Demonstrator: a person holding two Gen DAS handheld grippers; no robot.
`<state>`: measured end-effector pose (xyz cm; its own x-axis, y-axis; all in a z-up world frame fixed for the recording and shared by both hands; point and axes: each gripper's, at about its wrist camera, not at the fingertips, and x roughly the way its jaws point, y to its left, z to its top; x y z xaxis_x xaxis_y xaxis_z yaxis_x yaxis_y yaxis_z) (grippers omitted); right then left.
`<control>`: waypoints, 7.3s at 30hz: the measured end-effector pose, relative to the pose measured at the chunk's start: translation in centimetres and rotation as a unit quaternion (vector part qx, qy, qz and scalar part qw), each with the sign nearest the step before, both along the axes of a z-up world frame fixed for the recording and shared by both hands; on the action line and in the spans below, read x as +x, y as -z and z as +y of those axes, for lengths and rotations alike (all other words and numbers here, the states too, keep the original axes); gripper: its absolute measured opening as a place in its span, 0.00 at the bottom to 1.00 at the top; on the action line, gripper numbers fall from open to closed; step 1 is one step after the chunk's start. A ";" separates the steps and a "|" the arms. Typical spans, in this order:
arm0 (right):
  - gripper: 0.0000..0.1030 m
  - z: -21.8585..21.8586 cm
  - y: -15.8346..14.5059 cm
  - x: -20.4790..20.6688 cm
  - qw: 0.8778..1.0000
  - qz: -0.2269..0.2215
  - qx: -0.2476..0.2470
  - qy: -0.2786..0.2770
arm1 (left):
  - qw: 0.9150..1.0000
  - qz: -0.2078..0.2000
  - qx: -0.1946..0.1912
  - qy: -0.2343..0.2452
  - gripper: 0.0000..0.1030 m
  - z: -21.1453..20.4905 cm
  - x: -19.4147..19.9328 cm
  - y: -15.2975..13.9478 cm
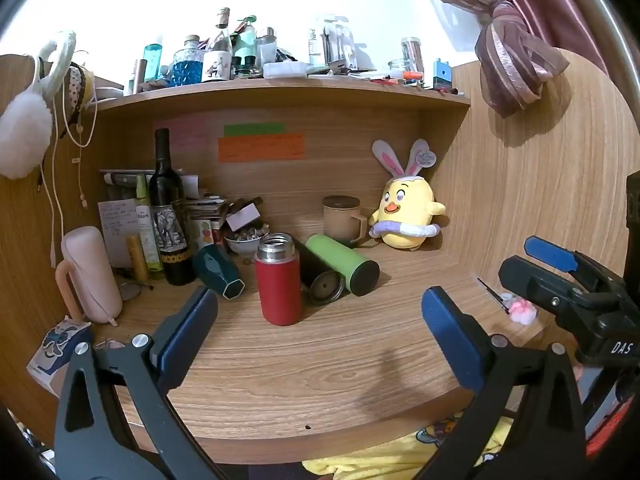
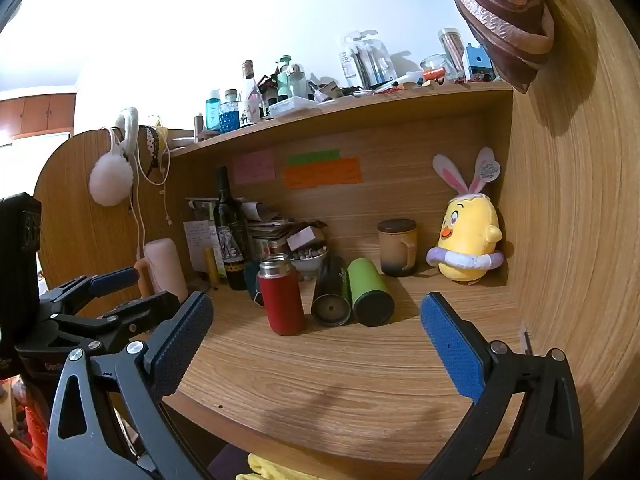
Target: Flip cup upside down
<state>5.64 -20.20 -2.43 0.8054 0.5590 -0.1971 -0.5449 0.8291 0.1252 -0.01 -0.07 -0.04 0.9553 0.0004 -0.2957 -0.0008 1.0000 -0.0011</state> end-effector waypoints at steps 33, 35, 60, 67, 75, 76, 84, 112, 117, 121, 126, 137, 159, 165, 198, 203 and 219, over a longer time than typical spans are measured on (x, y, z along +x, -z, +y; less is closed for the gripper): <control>1.00 0.2 0.0 -0.2 1.000 -0.001 -0.001 0.000 | 1.000 0.003 -0.001 0.000 1.00 0.0 0.0 0.0; 1.00 -0.1 0.1 0.0 1.000 -0.001 -0.001 0.000 | 1.000 0.003 -0.001 0.000 1.00 0.0 0.0 0.0; 1.00 0.2 5.9 8.8 0.993 0.121 -0.002 -0.011 | 0.984 0.171 -0.024 -0.035 1.00 5.3 18.2 6.6; 1.00 1.4 8.3 11.5 0.987 0.156 -0.013 -0.028 | 0.979 0.189 -0.049 -0.054 0.79 6.2 22.7 7.6; 1.00 2.5 9.7 12.6 0.984 0.173 -0.022 -0.040 | 0.980 0.189 -0.043 -0.040 0.60 5.1 22.1 7.6; 1.00 2.6 9.8 12.6 0.984 0.174 -0.025 -0.043 | 0.980 0.190 -0.044 -0.032 0.59 5.0 21.6 7.5; 1.00 4.3 10.3 11.7 0.981 0.175 -0.044 -0.068 | 0.973 0.213 -0.065 0.065 0.59 2.6 17.2 7.1; 0.58 9.7 10.8 10.0 0.978 0.119 -0.098 -0.142 | 0.955 0.204 -0.155 0.148 0.70 3.6 14.6 8.1; 0.57 9.9 10.9 10.0 0.978 0.118 -0.103 -0.138 | 0.958 0.202 -0.153 0.132 0.73 4.1 15.0 8.8; 0.57 10.0 11.0 10.1 0.977 0.120 -0.109 -0.141 | 0.967 0.194 -0.124 0.105 0.77 3.9 14.9 9.0; 0.57 10.2 11.4 9.9 0.975 0.126 -0.115 -0.142 | 0.979 0.179 -0.076 0.068 0.77 3.5 14.5 9.2; 0.57 8.7 9.6 10.0 0.982 0.103 -0.102 -0.118 | 0.985 0.159 -0.063 0.035 0.77 5.1 14.1 8.3; 0.57 11.3 7.9 12.3 0.981 0.096 -0.128 -0.111 | 0.982 0.147 -0.110 0.053 0.77 8.4 13.5 5.1; 0.57 12.4 7.8 12.9 0.979 0.099 -0.142 -0.110 | 0.983 0.129 -0.090 0.097 0.78 6.3 13.6 2.6; 0.58 14.2 7.7 14.7 0.976 0.122 -0.134 -0.122 | 0.986 0.137 -0.090 0.040 0.80 9.1 17.4 3.5; 0.58 12.9 7.1 13.7 0.977 0.121 -0.123 -0.123 | 0.988 0.127 -0.075 0.042 0.80 8.2 16.3 2.7; 0.80 5.4 1.5 7.8 0.996 0.046 -0.050 -0.065 | 0.999 0.025 -0.026 0.034 0.90 3.1 6.6 0.0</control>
